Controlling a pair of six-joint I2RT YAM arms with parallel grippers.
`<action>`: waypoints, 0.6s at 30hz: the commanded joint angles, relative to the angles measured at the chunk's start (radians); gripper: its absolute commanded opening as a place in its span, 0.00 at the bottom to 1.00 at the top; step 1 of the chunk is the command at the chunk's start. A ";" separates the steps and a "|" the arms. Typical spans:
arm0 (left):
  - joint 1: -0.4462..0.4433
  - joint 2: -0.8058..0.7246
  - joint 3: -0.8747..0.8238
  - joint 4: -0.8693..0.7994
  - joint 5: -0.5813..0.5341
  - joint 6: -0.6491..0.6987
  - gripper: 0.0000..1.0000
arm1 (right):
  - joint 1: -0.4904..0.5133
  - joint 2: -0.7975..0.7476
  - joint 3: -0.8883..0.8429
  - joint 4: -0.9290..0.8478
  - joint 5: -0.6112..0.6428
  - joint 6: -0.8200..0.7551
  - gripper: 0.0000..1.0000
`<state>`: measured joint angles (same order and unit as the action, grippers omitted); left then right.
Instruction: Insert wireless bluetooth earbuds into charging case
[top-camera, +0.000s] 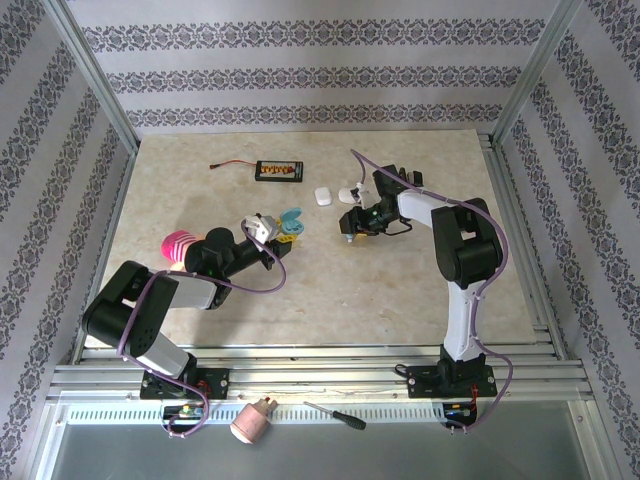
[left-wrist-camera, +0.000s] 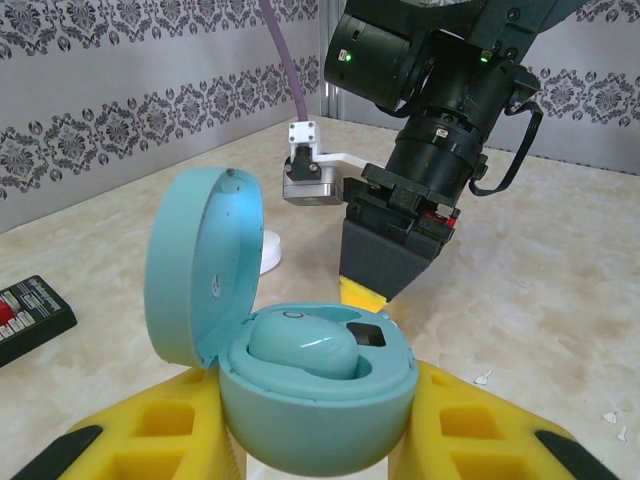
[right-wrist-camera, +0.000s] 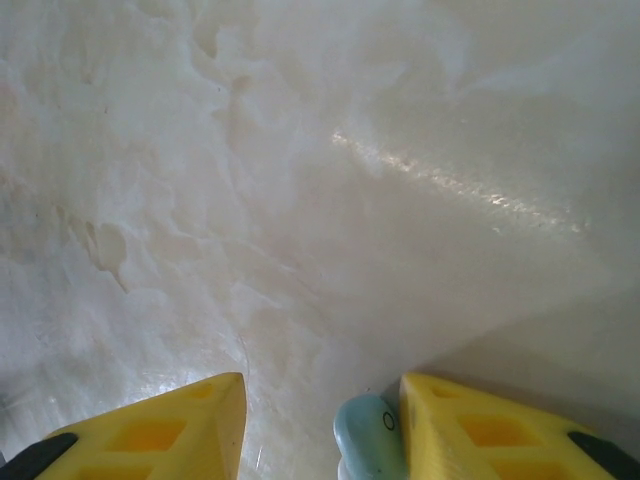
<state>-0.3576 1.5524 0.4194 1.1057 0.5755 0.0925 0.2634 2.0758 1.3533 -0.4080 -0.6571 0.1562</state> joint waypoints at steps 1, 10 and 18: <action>0.012 -0.016 0.028 0.000 0.024 -0.007 0.28 | -0.007 -0.012 -0.017 -0.005 -0.030 -0.021 0.42; 0.012 -0.021 0.027 0.000 0.025 -0.007 0.28 | -0.015 -0.017 -0.039 -0.002 -0.038 -0.013 0.35; 0.011 -0.011 0.035 0.001 0.027 -0.005 0.28 | -0.021 -0.021 -0.060 0.006 -0.049 -0.008 0.28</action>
<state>-0.3576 1.5524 0.4217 1.1057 0.5758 0.0925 0.2501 2.0747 1.3155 -0.3832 -0.6830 0.1532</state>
